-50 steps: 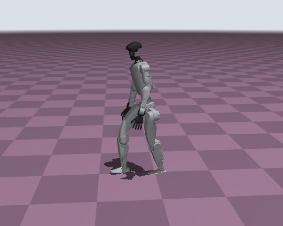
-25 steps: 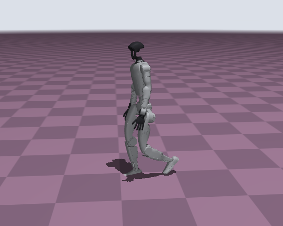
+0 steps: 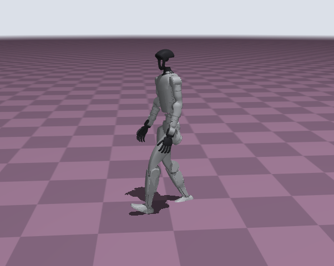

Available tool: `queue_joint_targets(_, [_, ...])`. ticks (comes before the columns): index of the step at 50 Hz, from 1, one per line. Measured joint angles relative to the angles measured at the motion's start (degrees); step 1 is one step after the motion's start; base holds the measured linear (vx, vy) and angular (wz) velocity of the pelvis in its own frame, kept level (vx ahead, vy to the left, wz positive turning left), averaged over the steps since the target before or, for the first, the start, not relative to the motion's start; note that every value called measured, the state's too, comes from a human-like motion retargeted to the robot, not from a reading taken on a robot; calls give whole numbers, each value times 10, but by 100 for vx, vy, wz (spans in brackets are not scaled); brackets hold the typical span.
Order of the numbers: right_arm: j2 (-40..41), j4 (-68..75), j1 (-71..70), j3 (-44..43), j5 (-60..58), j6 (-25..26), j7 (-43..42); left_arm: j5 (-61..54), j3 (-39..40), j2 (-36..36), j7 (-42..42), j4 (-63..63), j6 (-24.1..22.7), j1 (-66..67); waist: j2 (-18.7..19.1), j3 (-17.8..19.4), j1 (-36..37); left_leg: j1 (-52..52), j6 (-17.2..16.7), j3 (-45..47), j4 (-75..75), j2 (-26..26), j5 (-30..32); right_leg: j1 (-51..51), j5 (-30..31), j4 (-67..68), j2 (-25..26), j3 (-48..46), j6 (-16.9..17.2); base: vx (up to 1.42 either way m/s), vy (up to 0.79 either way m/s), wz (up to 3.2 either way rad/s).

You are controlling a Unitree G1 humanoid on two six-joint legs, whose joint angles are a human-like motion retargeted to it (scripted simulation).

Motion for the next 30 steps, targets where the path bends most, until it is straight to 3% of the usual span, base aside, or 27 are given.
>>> queue_joint_targets(7, [5, -4, 22, -11, 4, 4, -5, -21, 14, -1, 6, 32, 7, 24, -34, -18, 3, 12, 41, 8, 82, -37, 6, 8, 19, 117, -28, 13, 40, 54, 4, 0])
queue_joint_targets(12, [13, 9, 34, -16, 4, 12, 16, -20, 25, 6, -4, 51, 15, 24, -75, -25, -8, 49, 87, -1, 93, -92, -16, -37, 135, 286, -42, 47, 118, 54, 3, 32])
queue_joint_targets(14, [18, 13, 35, -18, 3, 15, 26, -13, 26, 13, -11, 51, 19, 21, -78, -27, -13, 64, 98, -15, 100, -96, -33, -70, 192, 360, -27, 43, 127, 53, -5, 35])
queue_joint_targets(17, [23, 17, 36, -19, 0, 18, 37, 0, 24, 21, -19, 44, 22, 13, -75, -25, -21, 92, 112, -32, 101, -99, -56, -132, 216, 459, -32, 27, 127, 51, 4, 31])
queue_joint_targets(20, [25, 16, 41, -18, -5, 18, 36, 13, 15, 23, -21, 32, 23, 5, -76, -24, -32, 133, 121, -47, 77, -119, -66, -201, 156, 524, -86, 14, 115, 50, 13, 41])
queue_joint_targets(22, [25, 15, 37, -18, -6, 19, 34, 19, 11, 27, -23, 24, 24, -11, -71, -19, -40, 171, 117, -63, 42, -121, -65, -245, 114, 524, -118, -7, 84, 49, 4, 40])
queue_joint_targets(25, [24, 13, 37, -16, -7, 21, 27, 26, 3, 31, -22, 6, 22, -28, -58, -11, -51, 221, 109, -88, 6, -115, -72, -298, 70, 474, -147, -32, 51, 49, -1, 39])
queue_joint_targets(30, [23, 25, 31, -17, 3, 30, 18, 26, -13, 35, -20, -27, 14, -54, -35, 1, -66, 291, 103, -128, -36, -94, -94, -352, 78, 308, -144, -39, 57, 48, -7, 41])
